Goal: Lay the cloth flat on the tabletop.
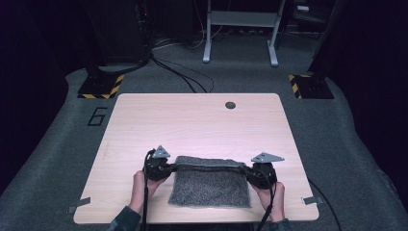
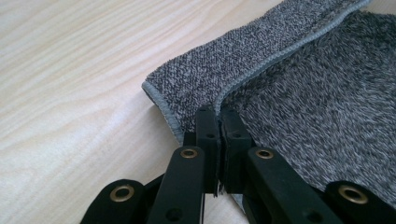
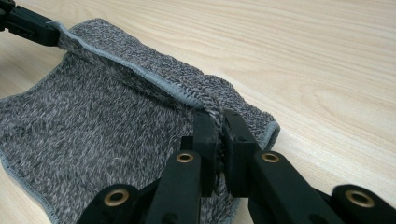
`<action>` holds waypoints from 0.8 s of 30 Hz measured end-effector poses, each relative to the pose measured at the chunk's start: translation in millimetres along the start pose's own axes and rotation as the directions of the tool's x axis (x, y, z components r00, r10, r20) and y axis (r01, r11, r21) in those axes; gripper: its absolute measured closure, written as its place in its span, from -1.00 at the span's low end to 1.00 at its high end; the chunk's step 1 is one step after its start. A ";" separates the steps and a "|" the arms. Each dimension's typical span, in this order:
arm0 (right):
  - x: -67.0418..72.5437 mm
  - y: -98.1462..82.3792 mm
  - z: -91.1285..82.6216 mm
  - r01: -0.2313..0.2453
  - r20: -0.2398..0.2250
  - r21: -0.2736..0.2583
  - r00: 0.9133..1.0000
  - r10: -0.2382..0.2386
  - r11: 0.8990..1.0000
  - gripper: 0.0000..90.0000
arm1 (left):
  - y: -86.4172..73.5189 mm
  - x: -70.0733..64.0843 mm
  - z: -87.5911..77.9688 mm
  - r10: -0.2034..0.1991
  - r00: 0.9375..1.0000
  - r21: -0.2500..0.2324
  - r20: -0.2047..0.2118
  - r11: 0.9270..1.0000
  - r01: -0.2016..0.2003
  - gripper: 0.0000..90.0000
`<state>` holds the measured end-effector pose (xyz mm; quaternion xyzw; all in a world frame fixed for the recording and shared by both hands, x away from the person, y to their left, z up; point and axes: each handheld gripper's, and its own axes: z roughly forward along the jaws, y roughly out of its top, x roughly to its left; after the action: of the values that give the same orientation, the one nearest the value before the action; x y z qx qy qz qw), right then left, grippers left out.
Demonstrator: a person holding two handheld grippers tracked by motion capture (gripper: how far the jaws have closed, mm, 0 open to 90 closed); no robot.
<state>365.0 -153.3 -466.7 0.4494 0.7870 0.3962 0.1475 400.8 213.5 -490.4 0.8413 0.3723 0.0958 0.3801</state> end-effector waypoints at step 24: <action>-25.4 187.3 -37.0 0.170 0.147 -0.202 0.979 -0.142 0.964 0.90 | 163.3 36.4 -97.2 0.137 0.958 -0.211 -0.254 0.958 -0.193 0.96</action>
<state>467.9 -139.6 -304.5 0.3925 0.7614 0.4352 0.2772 473.7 223.2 -311.3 0.8015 0.3291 0.2700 0.4199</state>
